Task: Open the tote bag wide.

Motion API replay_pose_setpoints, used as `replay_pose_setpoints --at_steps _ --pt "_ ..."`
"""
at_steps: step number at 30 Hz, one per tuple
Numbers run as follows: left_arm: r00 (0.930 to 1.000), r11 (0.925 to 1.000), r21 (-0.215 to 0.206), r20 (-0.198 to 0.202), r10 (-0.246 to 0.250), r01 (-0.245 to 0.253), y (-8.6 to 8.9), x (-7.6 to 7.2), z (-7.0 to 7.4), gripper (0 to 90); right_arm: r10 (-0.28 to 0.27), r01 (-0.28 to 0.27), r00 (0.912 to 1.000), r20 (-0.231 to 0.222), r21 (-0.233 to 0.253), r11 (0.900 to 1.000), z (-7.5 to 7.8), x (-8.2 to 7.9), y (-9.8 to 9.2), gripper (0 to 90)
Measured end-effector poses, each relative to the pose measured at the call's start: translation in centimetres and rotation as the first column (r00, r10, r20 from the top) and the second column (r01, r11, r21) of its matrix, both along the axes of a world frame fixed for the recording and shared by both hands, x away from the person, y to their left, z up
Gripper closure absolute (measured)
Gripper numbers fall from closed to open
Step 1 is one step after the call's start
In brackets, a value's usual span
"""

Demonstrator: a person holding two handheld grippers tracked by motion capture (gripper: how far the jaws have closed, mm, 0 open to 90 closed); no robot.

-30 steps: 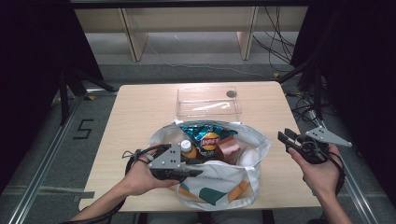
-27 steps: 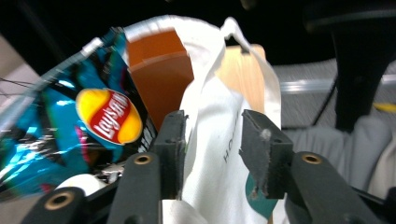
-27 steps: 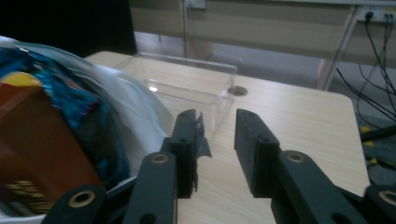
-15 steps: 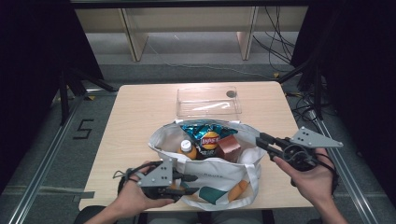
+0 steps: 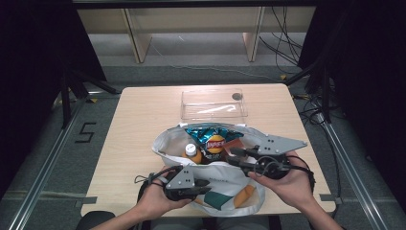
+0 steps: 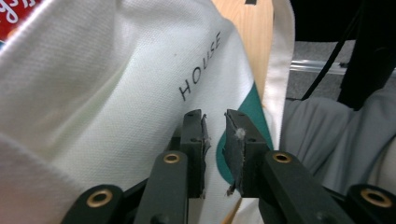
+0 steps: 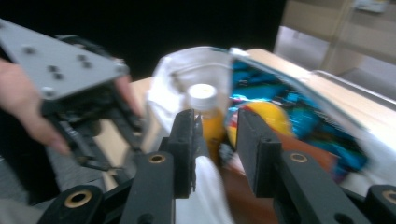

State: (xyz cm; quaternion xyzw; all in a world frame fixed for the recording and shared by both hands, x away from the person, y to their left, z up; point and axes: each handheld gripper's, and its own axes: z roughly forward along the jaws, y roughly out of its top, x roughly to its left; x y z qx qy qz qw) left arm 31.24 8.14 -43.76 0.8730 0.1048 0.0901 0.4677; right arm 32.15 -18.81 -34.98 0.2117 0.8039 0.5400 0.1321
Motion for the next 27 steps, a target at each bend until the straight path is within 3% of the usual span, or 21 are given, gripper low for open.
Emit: replay_pose_setpoints --at_steps 4,9,10,13,18,22,27 --pt "1.0000 0.9999 0.008 -0.001 0.010 -0.010 0.0 0.2 -0.1 79.2 0.067 -0.068 0.9976 -0.018 -0.067 0.995 -0.4 0.2 1.4 62.6" --pt "0.9998 0.9998 0.007 -0.001 0.018 -0.018 0.0 0.4 -0.1 82.3 0.099 -0.104 0.9943 -0.039 -0.143 0.984 -1.2 0.5 2.5 61.4" --pt "0.9998 0.9997 0.018 0.011 0.016 -0.017 0.0 0.5 -0.1 83.2 0.104 -0.110 0.9935 -0.046 -0.165 0.980 -1.4 0.6 2.7 62.5" --pt "0.9997 0.9995 0.023 -0.005 0.022 -0.022 -0.1 0.5 -0.3 88.0 0.115 -0.113 0.9933 -0.006 -0.233 0.966 -1.6 0.6 3.3 70.5" --pt "0.9995 0.9992 0.025 -0.001 0.031 -0.031 -0.4 0.6 -0.4 89.2 0.106 -0.099 0.9943 0.007 -0.298 0.949 -1.5 0.5 3.5 82.8" --pt "0.9992 0.9987 0.037 0.018 0.035 -0.036 -0.5 0.7 -0.4 89.3 0.096 -0.091 0.9954 0.003 -0.299 0.950 -1.3 0.5 3.3 89.0" --pt "0.9984 0.9978 0.041 0.020 0.052 -0.053 -0.5 0.9 -0.4 89.3 0.120 -0.130 0.9913 -0.054 -0.259 0.957 -1.1 -0.2 3.3 89.3"
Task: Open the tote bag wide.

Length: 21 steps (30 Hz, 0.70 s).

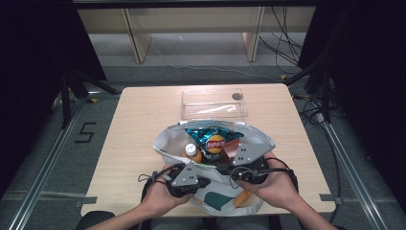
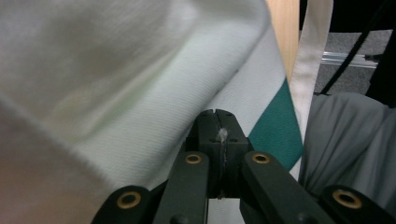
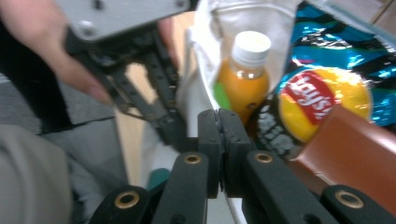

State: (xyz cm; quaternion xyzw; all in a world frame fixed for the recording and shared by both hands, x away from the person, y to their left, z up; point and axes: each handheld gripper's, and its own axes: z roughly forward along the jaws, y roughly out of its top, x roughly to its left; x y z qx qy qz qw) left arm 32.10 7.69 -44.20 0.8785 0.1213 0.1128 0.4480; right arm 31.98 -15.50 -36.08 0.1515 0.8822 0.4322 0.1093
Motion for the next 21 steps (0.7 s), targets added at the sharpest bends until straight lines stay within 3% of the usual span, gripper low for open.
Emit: replay_pose_setpoints --at_steps 5,9,15,18,21 --pt "0.9999 0.9999 -0.007 0.008 0.015 -0.015 0.1 -0.1 -0.1 89.3 0.040 -0.039 0.9949 -0.092 0.011 0.999 -0.2 -1.0 0.2 89.4" --pt "1.0000 0.9999 0.008 0.001 0.008 -0.008 0.4 -0.3 -0.2 89.3 0.066 -0.070 0.9864 -0.150 -0.022 0.997 -0.8 -1.7 0.4 89.4" --pt "1.0000 1.0000 0.005 -0.010 0.000 0.000 1.6 -1.2 0.1 89.3 0.063 -0.072 0.9754 -0.211 -0.037 0.997 -2.1 -1.5 0.3 89.4" --pt "0.9997 0.9997 0.009 -0.013 -0.021 0.021 2.7 -1.9 0.8 89.2 0.061 -0.075 0.9736 -0.220 -0.053 0.996 -3.1 -1.1 0.4 89.4" --pt "0.9997 0.9997 -0.014 -0.012 -0.023 0.022 4.0 -2.6 1.7 89.1 0.053 -0.072 0.9681 -0.245 -0.070 0.995 -4.2 -0.8 0.7 89.3"
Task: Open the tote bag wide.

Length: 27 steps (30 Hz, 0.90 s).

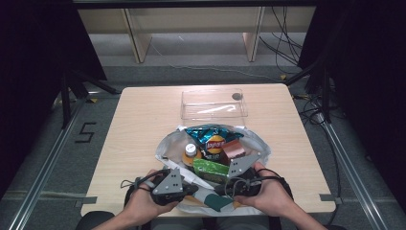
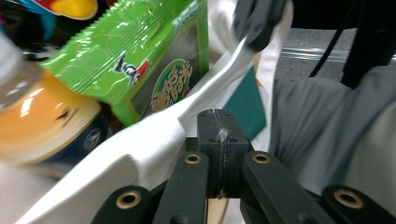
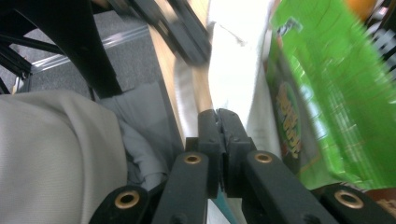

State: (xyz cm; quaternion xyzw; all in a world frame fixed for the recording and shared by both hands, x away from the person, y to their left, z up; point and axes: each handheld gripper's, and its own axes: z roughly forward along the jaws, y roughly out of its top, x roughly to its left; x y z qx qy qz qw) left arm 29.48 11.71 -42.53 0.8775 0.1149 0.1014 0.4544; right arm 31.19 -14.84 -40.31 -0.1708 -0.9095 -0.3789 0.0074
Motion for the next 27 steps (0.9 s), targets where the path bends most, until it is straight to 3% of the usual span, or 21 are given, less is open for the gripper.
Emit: replay_pose_setpoints --at_steps 3,6,10,12,14,16,17,22,24,27 --pt "0.9997 0.9994 -0.027 0.010 0.021 -0.021 1.3 -0.3 1.2 88.6 -0.007 0.007 0.9998 -0.017 -0.008 1.000 -0.8 0.2 0.1 89.3" --pt "0.9972 0.9971 -0.042 0.038 0.065 -0.063 2.3 0.4 1.9 86.3 -0.018 0.017 0.9997 -0.018 -0.019 1.000 -1.6 0.4 0.2 89.2" --pt "0.9917 0.9896 -0.069 0.013 0.128 -0.126 2.8 1.8 1.5 84.8 -0.021 0.021 0.9997 -0.013 -0.029 0.999 -2.2 0.5 0.2 88.3" --pt "0.9879 0.9847 -0.080 0.002 0.155 -0.155 3.0 2.2 1.3 82.9 -0.022 0.022 0.9997 -0.009 -0.005 1.000 -2.2 0.5 0.1 82.1" --pt "0.9854 0.9813 -0.091 0.001 0.170 -0.169 3.2 2.7 1.2 81.7 -0.022 0.021 0.9997 0.014 0.014 1.000 -1.8 0.4 -0.2 75.4" --pt "0.9835 0.9772 -0.112 -0.002 0.181 -0.180 3.3 2.8 1.4 80.3 -0.040 0.036 0.9975 0.059 0.068 0.997 -0.9 0.4 -0.8 65.6" --pt "0.9817 0.9754 -0.114 0.002 0.191 -0.189 3.4 2.8 1.5 79.0 -0.056 0.048 0.9949 0.084 0.100 0.994 -0.2 0.4 -1.2 64.4" --pt "0.9782 0.9685 -0.148 0.025 0.206 -0.200 3.9 3.2 2.6 76.6 -0.121 0.097 0.9814 0.149 0.157 0.983 2.5 -0.2 -3.1 61.2" --pt "0.9739 0.9604 -0.175 0.029 0.225 -0.217 4.3 3.4 3.2 74.8 -0.156 0.126 0.9726 0.172 0.173 0.977 3.4 -0.3 -4.1 61.4" --pt "0.9600 0.9443 -0.195 0.038 0.278 -0.265 5.2 4.1 3.9 69.6 -0.219 0.183 0.9555 0.198 0.184 0.966 4.6 -0.1 -6.1 62.3"
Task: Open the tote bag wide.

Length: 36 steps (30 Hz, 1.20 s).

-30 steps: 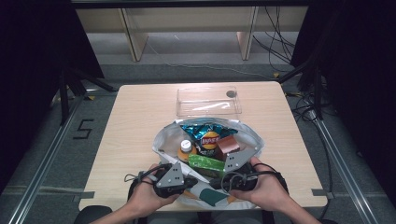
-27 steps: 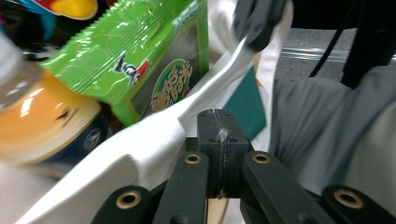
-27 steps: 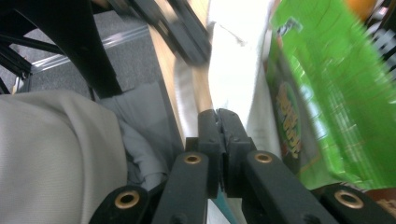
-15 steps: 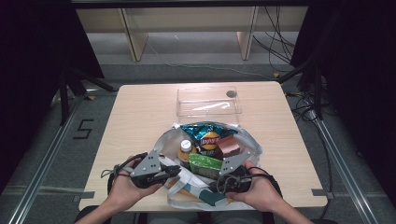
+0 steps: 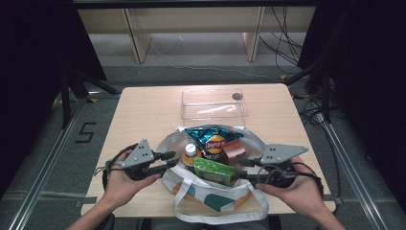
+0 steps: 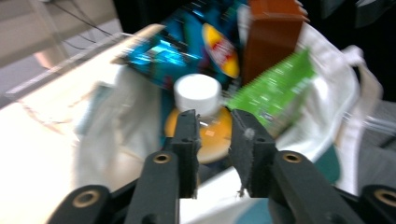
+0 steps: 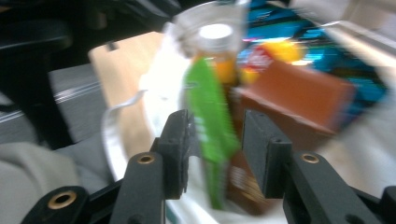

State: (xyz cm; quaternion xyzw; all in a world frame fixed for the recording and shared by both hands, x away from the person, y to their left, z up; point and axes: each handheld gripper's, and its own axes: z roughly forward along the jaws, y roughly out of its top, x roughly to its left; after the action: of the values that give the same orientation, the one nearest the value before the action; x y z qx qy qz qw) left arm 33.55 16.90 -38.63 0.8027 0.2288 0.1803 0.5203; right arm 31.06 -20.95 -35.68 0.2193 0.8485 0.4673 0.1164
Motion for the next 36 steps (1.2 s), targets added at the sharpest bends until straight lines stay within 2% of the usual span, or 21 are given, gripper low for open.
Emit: replay_pose_setpoints --at_steps 2,4,5,6,9,10,12,13,15,16,17,18,19,22,23,29,30,33,34,35,36 --pt "0.9990 0.9988 -0.023 0.010 0.044 -0.044 0.7 0.7 0.3 66.8 -0.058 0.058 0.9983 0.006 -0.002 0.998 0.5 0.3 -1.4 62.8" --pt "0.9962 0.9959 -0.035 0.022 0.084 -0.084 1.4 1.7 0.6 65.4 -0.123 0.123 0.9922 0.021 -0.006 0.992 0.6 1.0 -2.7 63.2" --pt "0.9952 0.9948 -0.046 0.034 0.092 -0.090 1.6 2.1 0.7 65.5 -0.174 0.174 0.9845 0.020 0.011 0.985 0.5 1.4 -3.4 63.2" --pt "0.9935 0.9932 -0.049 0.039 0.107 -0.105 1.9 2.4 0.8 65.4 -0.184 0.183 0.9825 0.030 0.005 0.983 0.5 1.9 -4.0 63.2" --pt "0.9881 0.9897 -0.020 0.056 0.143 -0.142 2.4 3.8 0.8 62.4 -0.267 0.266 0.9620 0.059 0.020 0.964 0.1 3.3 -5.5 62.4" --pt "0.9876 0.9889 -0.010 0.051 0.149 -0.148 2.6 4.3 0.6 61.5 -0.281 0.281 0.9581 0.055 0.012 0.960 0.0 3.8 -6.0 61.1" --pt "0.9897 0.9902 -0.001 0.032 0.139 -0.140 2.8 5.2 0.1 60.0 -0.333 0.332 0.9421 0.040 0.022 0.943 -0.5 4.6 -6.3 59.5" --pt "0.9909 0.9910 -0.003 0.018 0.133 -0.133 2.8 5.5 -0.2 59.4 -0.333 0.333 0.9425 0.024 0.011 0.943 -0.6 4.8 -6.5 58.8" --pt "0.9919 0.9919 0.008 0.004 0.127 -0.127 2.9 6.0 -0.8 58.4 -0.316 0.317 0.9481 0.032 -0.006 0.949 -1.0 5.5 -6.6 57.5" --pt "0.9920 0.9920 0.010 -0.011 0.126 -0.126 2.9 6.1 -1.0 57.9 -0.333 0.332 0.9431 -0.002 -0.006 0.943 -1.2 5.5 -6.4 57.3" --pt "0.9919 0.9920 0.008 -0.017 0.126 -0.126 2.9 6.2 -1.2 57.6 -0.322 0.322 0.9467 0.009 -0.028 0.946 -1.3 6.0 -6.6 57.2" --pt "0.9921 0.9921 0.016 -0.015 0.125 -0.125 2.9 6.3 -1.3 57.6 -0.333 0.332 0.9428 -0.019 -0.029 0.943 -1.5 6.0 -6.6 57.2" --pt "0.9918 0.9919 0.018 -0.021 0.126 -0.126 2.8 6.4 -1.4 57.6 -0.338 0.338 0.9411 -0.014 -0.023 0.941 -1.7 6.3 -6.5 57.4" --pt "0.9923 0.9918 0.039 -0.018 0.123 -0.122 2.7 6.9 -1.8 58.9 -0.321 0.321 0.9469 -0.010 -0.031 0.947 -2.0 7.0 -6.4 62.1" --pt "0.9930 0.9922 0.048 -0.018 0.116 -0.115 2.7 7.1 -1.9 60.2 -0.327 0.326 0.9445 -0.031 -0.028 0.945 -2.1 7.0 -6.2 64.9" --pt "0.9948 0.9921 0.091 -0.044 0.091 -0.087 2.2 7.9 -2.4 75.0 -0.287 0.283 0.9562 -0.057 -0.068 0.957 -2.9 7.9 -5.3 80.0" --pt "0.9947 0.9911 0.100 -0.043 0.093 -0.088 2.1 8.0 -2.5 77.8 -0.285 0.278 0.9555 -0.078 -0.086 0.957 -3.0 8.0 -5.1 82.5" --pt "0.9930 0.9867 0.127 -0.046 0.108 -0.102 2.0 8.2 -2.7 84.9 -0.282 0.276 0.9582 -0.047 -0.104 0.956 -3.0 8.3 -4.8 87.4" --pt "0.9941 0.9842 0.149 -0.038 0.102 -0.095 2.0 8.2 -2.8 86.2 -0.295 0.288 0.9534 -0.063 -0.104 0.952 -3.0 8.2 -4.7 87.7" --pt "0.9916 0.9835 0.141 -0.047 0.120 -0.113 1.8 8.1 -3.0 86.6 -0.295 0.289 0.9540 -0.052 -0.104 0.952 -3.1 8.3 -4.6 87.8" --pt "0.9928 0.9808 0.165 -0.042 0.112 -0.104 1.7 8.1 -3.1 86.9 -0.284 0.277 0.9577 -0.045 -0.120 0.953 -3.1 8.5 -4.7 87.8"
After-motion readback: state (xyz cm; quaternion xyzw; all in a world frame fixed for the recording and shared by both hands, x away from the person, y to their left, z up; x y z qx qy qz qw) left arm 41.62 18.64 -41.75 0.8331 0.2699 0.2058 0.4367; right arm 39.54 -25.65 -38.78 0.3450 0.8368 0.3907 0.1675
